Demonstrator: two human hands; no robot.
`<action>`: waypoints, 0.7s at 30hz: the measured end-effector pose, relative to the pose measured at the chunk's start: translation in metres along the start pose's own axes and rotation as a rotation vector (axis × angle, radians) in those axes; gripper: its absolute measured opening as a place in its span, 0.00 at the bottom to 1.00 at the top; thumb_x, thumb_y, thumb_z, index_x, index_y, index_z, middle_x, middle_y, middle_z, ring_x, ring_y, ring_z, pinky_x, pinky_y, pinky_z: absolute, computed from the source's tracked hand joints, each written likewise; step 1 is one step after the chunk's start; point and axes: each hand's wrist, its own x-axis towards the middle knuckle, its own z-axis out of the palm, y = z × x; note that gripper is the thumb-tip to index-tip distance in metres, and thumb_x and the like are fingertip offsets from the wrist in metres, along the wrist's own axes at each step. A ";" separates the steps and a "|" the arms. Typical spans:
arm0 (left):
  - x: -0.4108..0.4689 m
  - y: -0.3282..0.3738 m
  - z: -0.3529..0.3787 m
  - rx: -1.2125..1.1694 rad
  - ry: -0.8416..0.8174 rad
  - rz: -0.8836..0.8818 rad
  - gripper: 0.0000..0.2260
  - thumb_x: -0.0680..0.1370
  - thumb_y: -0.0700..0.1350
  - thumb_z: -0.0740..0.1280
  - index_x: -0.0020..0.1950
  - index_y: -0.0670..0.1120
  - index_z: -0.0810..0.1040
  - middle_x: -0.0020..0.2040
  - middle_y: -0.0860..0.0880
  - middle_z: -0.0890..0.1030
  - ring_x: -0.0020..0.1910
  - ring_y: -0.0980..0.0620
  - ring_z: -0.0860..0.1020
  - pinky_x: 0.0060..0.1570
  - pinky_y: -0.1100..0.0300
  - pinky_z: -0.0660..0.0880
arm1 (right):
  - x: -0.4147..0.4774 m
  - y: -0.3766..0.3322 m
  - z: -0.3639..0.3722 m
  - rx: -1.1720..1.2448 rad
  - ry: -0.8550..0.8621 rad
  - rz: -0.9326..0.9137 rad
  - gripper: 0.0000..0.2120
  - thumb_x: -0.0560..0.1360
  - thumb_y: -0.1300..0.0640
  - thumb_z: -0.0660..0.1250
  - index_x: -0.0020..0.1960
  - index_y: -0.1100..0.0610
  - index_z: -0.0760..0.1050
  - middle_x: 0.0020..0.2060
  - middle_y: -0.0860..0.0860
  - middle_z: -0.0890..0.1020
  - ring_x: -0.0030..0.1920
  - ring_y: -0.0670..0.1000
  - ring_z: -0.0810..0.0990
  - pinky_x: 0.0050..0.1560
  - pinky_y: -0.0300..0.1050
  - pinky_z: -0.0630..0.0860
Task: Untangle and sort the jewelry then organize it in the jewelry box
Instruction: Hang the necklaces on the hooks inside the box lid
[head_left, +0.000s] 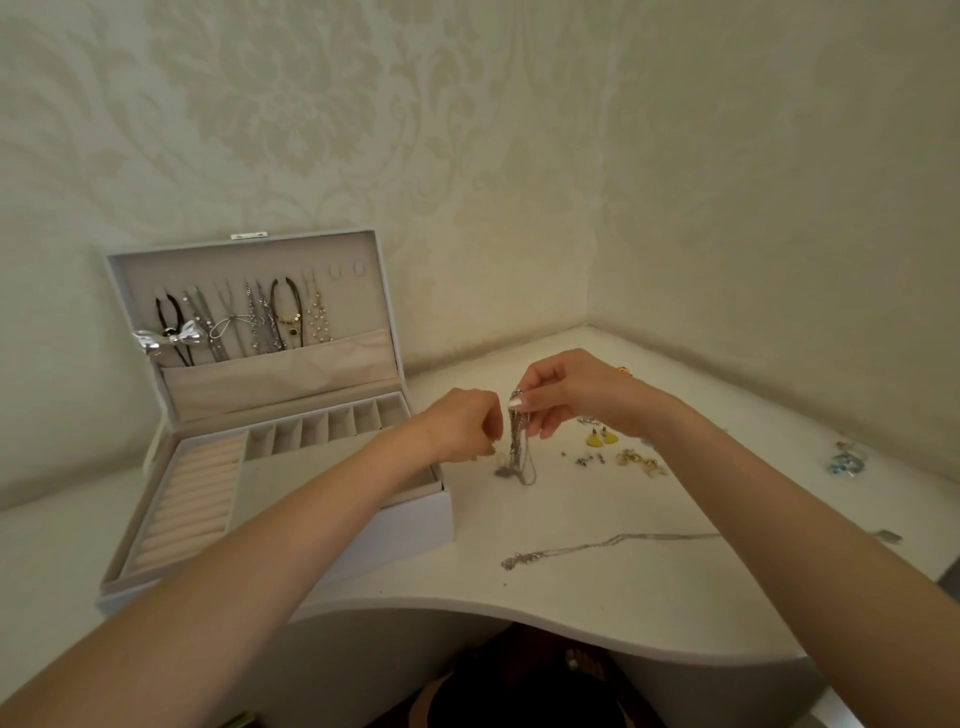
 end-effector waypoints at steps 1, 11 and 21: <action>-0.001 0.000 -0.002 -0.002 -0.021 0.003 0.07 0.74 0.37 0.69 0.50 0.42 0.76 0.51 0.46 0.80 0.48 0.49 0.79 0.47 0.58 0.78 | 0.003 0.000 0.002 0.041 0.015 -0.006 0.04 0.73 0.64 0.70 0.45 0.65 0.78 0.34 0.57 0.83 0.35 0.51 0.82 0.39 0.40 0.80; -0.010 -0.009 -0.009 -0.417 0.064 -0.014 0.01 0.77 0.39 0.66 0.46 0.43 0.77 0.45 0.44 0.83 0.32 0.63 0.79 0.32 0.69 0.75 | 0.021 -0.008 0.015 0.163 0.107 -0.079 0.05 0.74 0.62 0.70 0.46 0.65 0.77 0.35 0.58 0.83 0.33 0.52 0.82 0.39 0.42 0.82; -0.033 -0.029 -0.031 -0.776 0.140 0.007 0.03 0.76 0.40 0.68 0.43 0.44 0.76 0.40 0.48 0.84 0.38 0.59 0.82 0.40 0.68 0.74 | 0.039 -0.027 0.027 0.261 0.121 -0.107 0.05 0.75 0.61 0.68 0.47 0.62 0.77 0.35 0.56 0.83 0.33 0.49 0.81 0.34 0.39 0.79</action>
